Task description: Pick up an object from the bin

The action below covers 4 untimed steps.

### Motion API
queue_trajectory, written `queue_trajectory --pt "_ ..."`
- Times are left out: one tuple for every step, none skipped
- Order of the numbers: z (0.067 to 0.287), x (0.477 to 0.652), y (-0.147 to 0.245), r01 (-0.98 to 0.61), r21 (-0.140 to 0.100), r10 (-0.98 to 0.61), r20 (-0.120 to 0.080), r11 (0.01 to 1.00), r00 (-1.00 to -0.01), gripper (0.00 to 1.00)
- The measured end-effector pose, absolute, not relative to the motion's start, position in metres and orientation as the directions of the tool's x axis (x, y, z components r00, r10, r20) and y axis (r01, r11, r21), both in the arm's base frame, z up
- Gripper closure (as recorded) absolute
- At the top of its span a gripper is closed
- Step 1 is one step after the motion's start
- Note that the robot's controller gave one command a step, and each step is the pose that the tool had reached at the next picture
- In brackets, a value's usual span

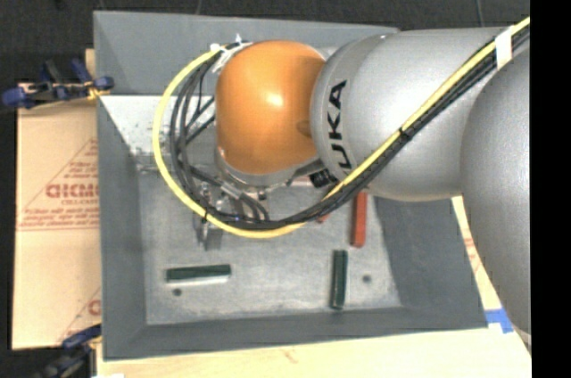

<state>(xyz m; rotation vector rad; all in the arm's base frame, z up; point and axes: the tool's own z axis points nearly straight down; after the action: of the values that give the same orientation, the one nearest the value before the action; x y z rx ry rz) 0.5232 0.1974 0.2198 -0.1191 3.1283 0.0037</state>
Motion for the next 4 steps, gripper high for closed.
queue_trajectory --pt "0.215 0.522 0.197 -0.075 0.001 -0.075 -0.003 0.997 -0.997 0.0" --pt "0.247 0.556 0.122 -0.152 -0.004 -0.152 -0.009 0.988 -0.988 0.0" --pt "0.066 0.503 0.168 -0.328 0.001 -0.328 0.005 0.945 -0.944 0.0" --pt "0.07 0.506 0.169 -0.323 0.001 -0.323 -0.003 0.946 -0.946 1.0"
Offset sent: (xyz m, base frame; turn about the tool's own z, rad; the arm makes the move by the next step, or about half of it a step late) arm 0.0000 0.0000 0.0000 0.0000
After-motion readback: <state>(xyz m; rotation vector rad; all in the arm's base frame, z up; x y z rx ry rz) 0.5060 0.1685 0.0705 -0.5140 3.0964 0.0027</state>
